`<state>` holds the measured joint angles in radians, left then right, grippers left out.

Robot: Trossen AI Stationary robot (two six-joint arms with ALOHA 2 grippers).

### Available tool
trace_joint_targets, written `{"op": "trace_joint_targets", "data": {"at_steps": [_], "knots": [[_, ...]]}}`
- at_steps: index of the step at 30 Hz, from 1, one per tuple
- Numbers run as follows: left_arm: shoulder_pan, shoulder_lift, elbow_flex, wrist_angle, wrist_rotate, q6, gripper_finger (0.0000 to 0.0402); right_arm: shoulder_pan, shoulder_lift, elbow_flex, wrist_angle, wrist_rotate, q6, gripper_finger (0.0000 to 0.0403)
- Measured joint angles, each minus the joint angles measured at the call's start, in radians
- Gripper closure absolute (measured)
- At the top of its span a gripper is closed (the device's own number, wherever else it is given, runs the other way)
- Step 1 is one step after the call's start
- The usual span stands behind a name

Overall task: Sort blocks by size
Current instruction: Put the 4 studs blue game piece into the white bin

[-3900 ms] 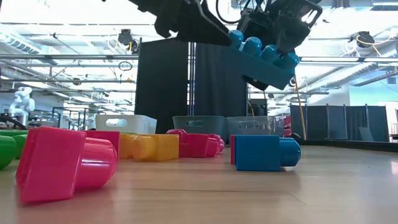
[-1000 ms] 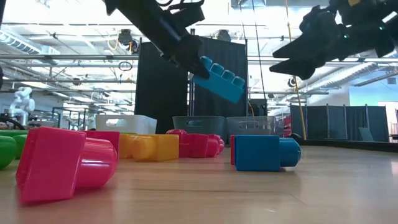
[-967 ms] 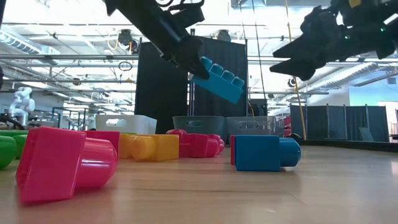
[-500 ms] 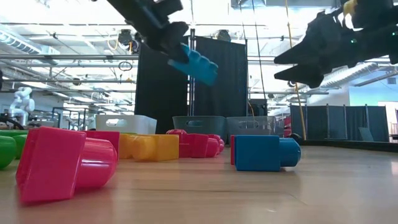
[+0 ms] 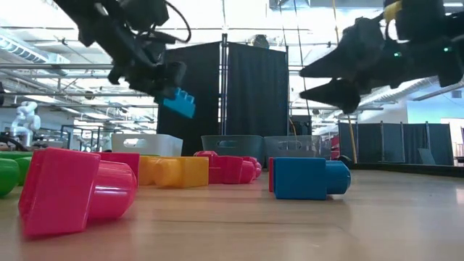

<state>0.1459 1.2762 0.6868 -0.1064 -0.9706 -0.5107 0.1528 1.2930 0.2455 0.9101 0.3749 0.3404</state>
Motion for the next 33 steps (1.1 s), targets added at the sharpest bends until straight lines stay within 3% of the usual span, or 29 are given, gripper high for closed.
{"op": "trace_joint_targets", "data": {"at_steps": [7,12,25,33], "knots": [[0.091,0.026,-0.038,0.018,0.04,-0.205,0.0283,0.0,0.156,0.101,-0.004,-0.015,0.0,0.0085],[0.129,0.027,-0.043,-0.046,0.092,-0.315,0.0283,0.0,0.196,0.131,-0.02,-0.021,-0.004,0.0085],[0.209,0.093,-0.042,-0.06,0.242,-0.377,0.0283,0.0,0.196,0.137,-0.024,-0.021,-0.009,0.0085],[0.209,0.137,-0.042,-0.056,0.256,-0.355,0.0283,0.0,0.195,0.137,-0.035,-0.041,-0.009,0.0085]]}}
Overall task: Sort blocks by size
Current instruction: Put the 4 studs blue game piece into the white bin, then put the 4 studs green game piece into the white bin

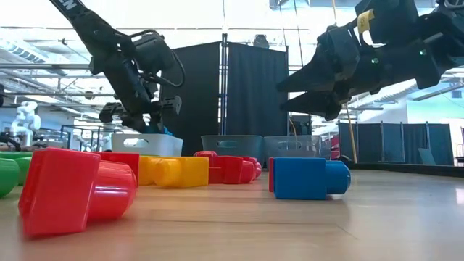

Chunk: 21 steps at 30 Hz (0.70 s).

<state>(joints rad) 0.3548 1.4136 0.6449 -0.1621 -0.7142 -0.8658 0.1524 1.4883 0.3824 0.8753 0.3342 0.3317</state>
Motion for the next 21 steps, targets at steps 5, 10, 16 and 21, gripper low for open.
{"op": "trace_joint_targets", "data": {"at_steps": [5,10,16,21], "knots": [[-0.001,-0.001,0.0,0.038,0.009,0.008,0.0278,0.0,0.0,0.0,-0.019,0.0,0.0,0.0085],[-0.001,-0.001,0.0,0.092,0.046,0.008,0.025,0.0,0.0,0.0,-0.026,0.0,0.0,0.0085],[-0.001,-0.001,0.001,0.103,0.059,0.019,0.0192,0.0,0.0,0.0,-0.03,0.0,0.0,0.0085],[-0.002,-0.003,0.001,0.103,0.062,0.076,0.0154,0.0,0.0,0.0,-0.032,0.0,0.0,0.0085]]}}
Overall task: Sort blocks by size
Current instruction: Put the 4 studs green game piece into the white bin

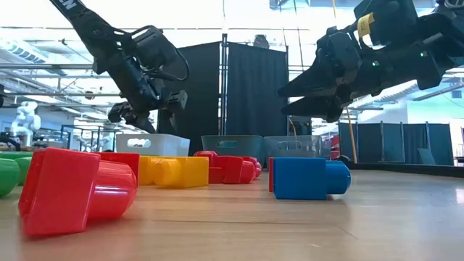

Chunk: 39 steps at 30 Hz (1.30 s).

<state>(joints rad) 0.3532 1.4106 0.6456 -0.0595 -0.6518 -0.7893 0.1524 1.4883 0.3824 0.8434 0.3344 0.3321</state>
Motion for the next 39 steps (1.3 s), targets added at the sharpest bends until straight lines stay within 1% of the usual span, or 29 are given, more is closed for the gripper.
{"op": "trace_joint_targets", "data": {"at_steps": [3,6,11,16,20,26,30,32,34,36,39], "knots": [[-0.011,-0.014,0.0,-0.001,0.025,0.072,0.0146,0.0,0.0,0.0,0.0,-0.001,-0.005,0.0085],[-0.038,-0.041,0.0,-0.001,0.046,0.166,0.0147,0.0,0.0,0.0,0.003,-0.029,-0.027,0.0085],[-0.109,-0.106,0.0,-0.002,0.048,0.299,0.0148,0.0,0.0,0.0,0.018,-0.033,-0.058,0.0085],[-0.196,-0.174,0.0,-0.01,0.049,0.38,0.0148,0.0,0.007,0.027,0.008,-0.047,-0.059,0.0085],[-0.262,-0.223,0.001,-0.057,0.064,0.411,0.0149,0.0,0.06,0.113,-0.065,-0.049,-0.065,0.0085],[-0.35,-0.279,0.001,-0.233,0.08,0.406,0.0149,-0.012,0.208,0.315,-0.182,-0.048,-0.15,0.0085],[-0.41,-0.295,0.001,-0.318,0.076,0.403,0.0149,-0.029,0.279,0.423,-0.218,-0.05,-0.205,0.0085],[-0.449,-0.297,0.001,-0.331,0.074,0.404,0.0149,-0.042,0.309,0.463,-0.22,-0.054,-0.219,0.0085],[-0.489,-0.301,0.001,-0.356,0.053,0.405,0.0149,-0.062,0.335,0.502,-0.227,-0.093,-0.221,0.0085],[-0.529,-0.305,-0.007,-0.375,0.004,0.405,0.0149,-0.09,0.373,0.541,-0.247,-0.162,-0.221,0.0085],[-0.578,-0.322,-0.038,-0.402,-0.06,0.403,0.0149,-0.127,0.44,0.601,-0.293,-0.216,-0.21,0.0085]]}}
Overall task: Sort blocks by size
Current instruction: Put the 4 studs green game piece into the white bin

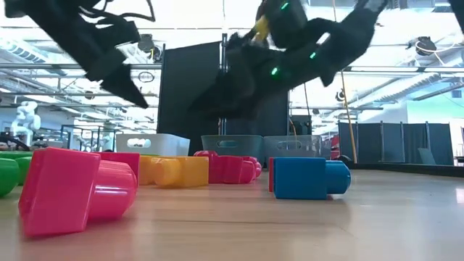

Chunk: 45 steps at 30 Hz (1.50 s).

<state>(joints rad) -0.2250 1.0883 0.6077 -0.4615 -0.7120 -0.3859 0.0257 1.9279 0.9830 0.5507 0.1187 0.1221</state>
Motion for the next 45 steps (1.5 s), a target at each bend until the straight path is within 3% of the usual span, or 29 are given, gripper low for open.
{"op": "trace_joint_targets", "data": {"at_steps": [5,15,25,33,39,45], "knots": [[-0.054,-0.063,-0.061,-0.002,0.001,-0.021,0.0149,-0.028,0.081,0.111,-0.054,-0.065,0.023,0.0085],[-0.131,-0.239,-0.146,-0.02,0.01,-0.029,0.0149,-0.036,0.212,0.31,-0.23,-0.069,-0.041,0.0085],[-0.146,-0.302,-0.186,-0.017,0.0,-0.071,0.0149,-0.064,0.268,0.33,-0.224,-0.077,-0.052,0.0127],[-0.146,-0.302,-0.186,-0.02,0.003,-0.079,0.0149,-0.067,0.28,0.34,-0.208,-0.173,-0.032,0.0148],[-0.146,-0.296,-0.186,-0.074,0.122,-0.086,0.0149,-0.066,0.28,0.34,-0.205,-0.173,-0.03,0.0149],[-0.152,-0.252,-0.188,-0.177,0.183,-0.211,0.0149,-0.055,0.277,0.34,-0.223,-0.173,0.005,0.0149]]}}
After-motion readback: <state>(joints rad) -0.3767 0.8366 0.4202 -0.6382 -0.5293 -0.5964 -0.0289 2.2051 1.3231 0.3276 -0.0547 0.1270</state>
